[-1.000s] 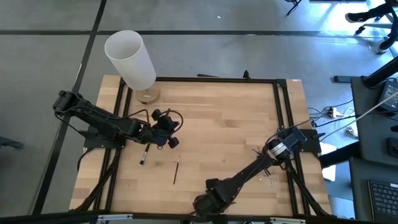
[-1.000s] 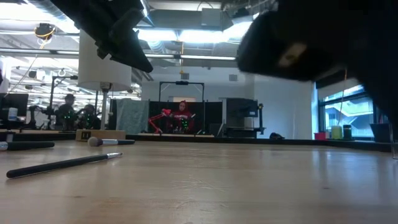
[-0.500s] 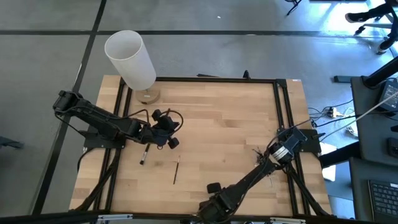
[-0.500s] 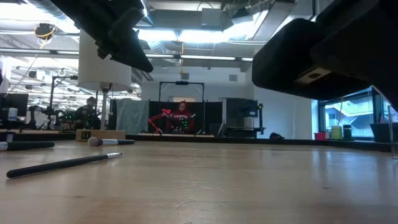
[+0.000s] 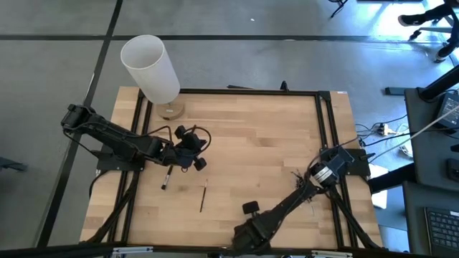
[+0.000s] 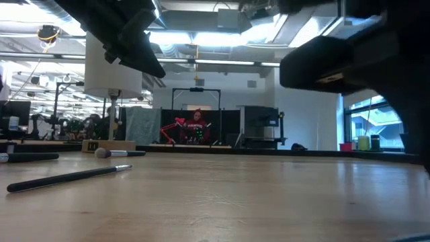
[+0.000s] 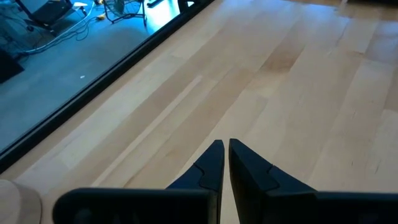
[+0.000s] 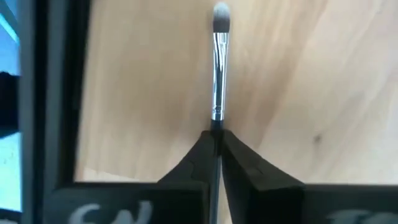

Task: Put items in baskets/containers
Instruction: Put the black eyeshadow brush into the transparent organizer

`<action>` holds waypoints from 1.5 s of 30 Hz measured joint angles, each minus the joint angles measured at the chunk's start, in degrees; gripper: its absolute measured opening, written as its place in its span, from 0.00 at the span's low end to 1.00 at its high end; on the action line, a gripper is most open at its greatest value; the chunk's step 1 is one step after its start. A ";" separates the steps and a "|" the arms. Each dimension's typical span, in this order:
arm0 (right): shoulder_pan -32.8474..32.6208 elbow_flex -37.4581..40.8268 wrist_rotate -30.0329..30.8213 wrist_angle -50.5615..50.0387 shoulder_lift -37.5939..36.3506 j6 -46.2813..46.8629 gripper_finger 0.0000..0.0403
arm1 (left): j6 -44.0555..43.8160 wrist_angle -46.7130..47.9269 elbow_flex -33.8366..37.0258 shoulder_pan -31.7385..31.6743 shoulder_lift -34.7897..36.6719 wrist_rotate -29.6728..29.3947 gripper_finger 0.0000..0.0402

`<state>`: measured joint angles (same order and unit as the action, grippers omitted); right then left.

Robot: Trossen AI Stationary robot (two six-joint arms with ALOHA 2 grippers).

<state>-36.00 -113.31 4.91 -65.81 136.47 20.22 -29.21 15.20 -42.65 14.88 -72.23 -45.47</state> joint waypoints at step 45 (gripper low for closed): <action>-2.82 8.10 26.43 -24.88 -32.89 33.84 0.06 | -0.61 1.62 -0.02 0.10 0.00 4.13 0.05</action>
<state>-38.82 -105.21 31.34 -90.69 103.58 54.06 -29.83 16.82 -42.68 14.98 -72.23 -41.35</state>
